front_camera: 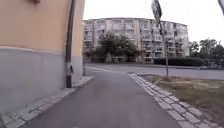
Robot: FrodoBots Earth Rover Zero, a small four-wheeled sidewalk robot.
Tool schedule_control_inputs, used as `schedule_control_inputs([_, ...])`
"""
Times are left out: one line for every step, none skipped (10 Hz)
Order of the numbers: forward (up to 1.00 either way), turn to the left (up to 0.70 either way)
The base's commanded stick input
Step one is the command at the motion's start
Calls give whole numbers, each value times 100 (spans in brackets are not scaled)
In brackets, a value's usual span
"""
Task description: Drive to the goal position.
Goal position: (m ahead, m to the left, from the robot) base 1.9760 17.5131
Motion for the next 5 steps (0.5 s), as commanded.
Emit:
schedule_control_inputs([45,0])
schedule_control_inputs([45,0])
schedule_control_inputs([45,0])
schedule_control_inputs([45,0])
schedule_control_inputs([45,0])
